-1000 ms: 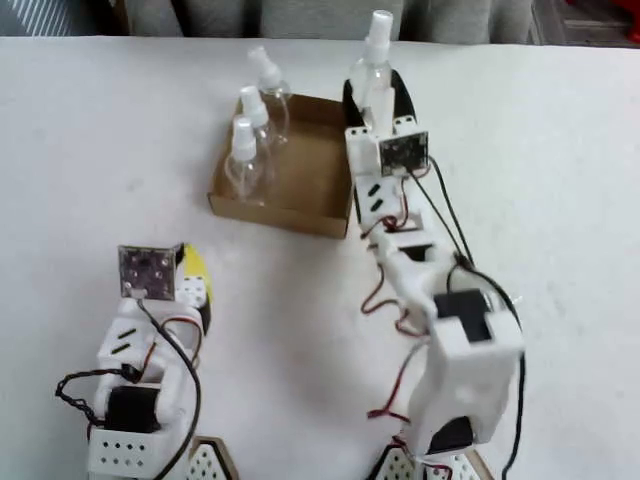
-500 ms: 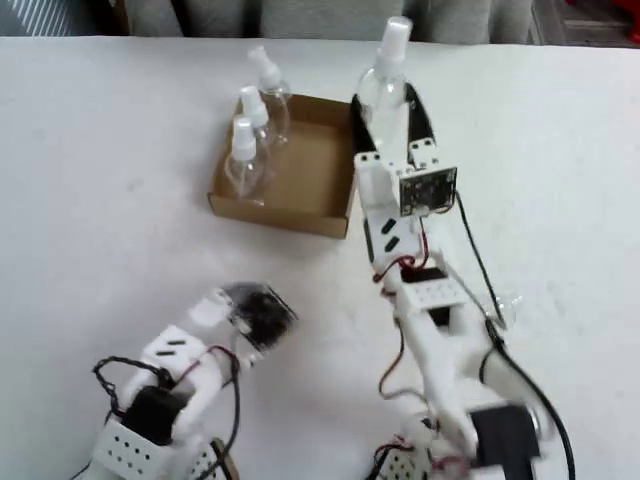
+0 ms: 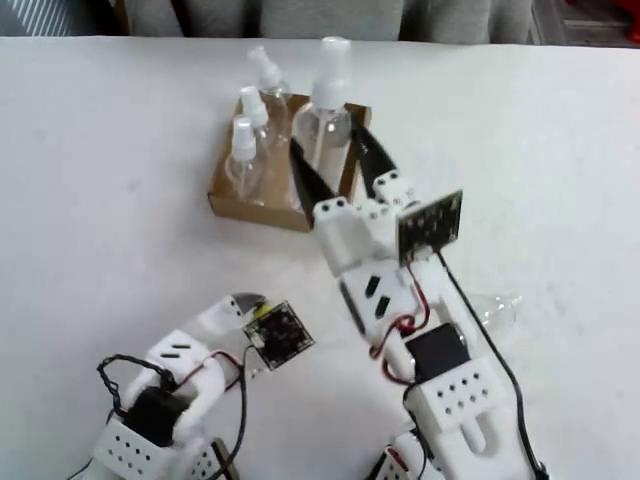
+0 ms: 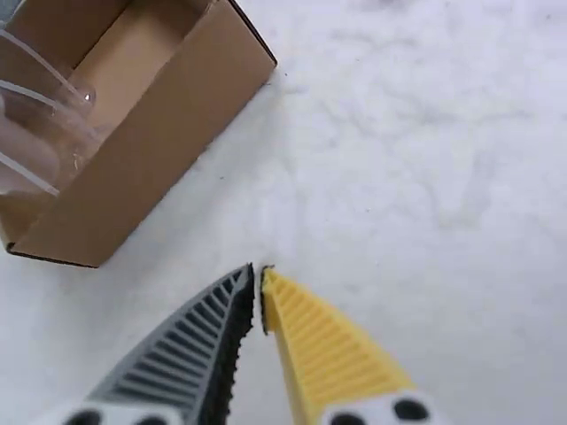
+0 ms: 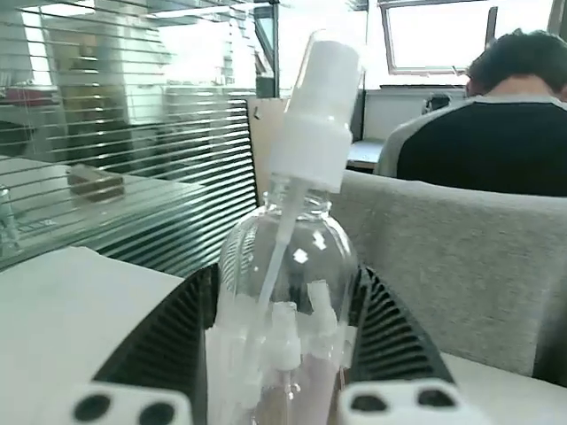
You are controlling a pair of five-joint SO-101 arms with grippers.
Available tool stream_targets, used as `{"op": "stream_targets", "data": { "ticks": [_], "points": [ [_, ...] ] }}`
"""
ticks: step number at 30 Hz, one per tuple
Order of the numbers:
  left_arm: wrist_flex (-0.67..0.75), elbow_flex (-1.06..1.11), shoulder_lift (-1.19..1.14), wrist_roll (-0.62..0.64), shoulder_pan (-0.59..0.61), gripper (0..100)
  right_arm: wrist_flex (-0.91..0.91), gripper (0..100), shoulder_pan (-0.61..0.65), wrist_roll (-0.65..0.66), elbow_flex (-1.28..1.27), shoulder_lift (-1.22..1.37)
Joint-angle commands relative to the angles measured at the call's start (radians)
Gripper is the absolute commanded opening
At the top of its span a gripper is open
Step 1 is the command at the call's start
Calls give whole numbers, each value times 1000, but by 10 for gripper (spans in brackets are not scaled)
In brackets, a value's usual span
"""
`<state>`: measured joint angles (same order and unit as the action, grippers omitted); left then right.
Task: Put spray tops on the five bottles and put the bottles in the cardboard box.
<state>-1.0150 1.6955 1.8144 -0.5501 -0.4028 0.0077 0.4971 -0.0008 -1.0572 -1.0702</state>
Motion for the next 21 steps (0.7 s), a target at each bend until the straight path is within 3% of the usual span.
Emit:
{"op": "stream_targets", "data": {
  "ticks": [1, 5, 8, 15, 21],
  "points": [
    [2, -60, 18, 38, 21, 23, 5, 15, 8, -8, 9, -33],
    [38, -181, 18, 384, 70, 23, 12, 15, 8, -9, 5, -15],
    [147, -149, 18, 529, 48, 23, 12, 15, 19, -23, 8, -12],
    [430, -23, 18, 545, -12, 23, 12, 15, 41, -132, 5, -8],
    [423, -25, 18, 540, -104, 23, -7, 15, 116, -143, -11, 94]
  ]
}}
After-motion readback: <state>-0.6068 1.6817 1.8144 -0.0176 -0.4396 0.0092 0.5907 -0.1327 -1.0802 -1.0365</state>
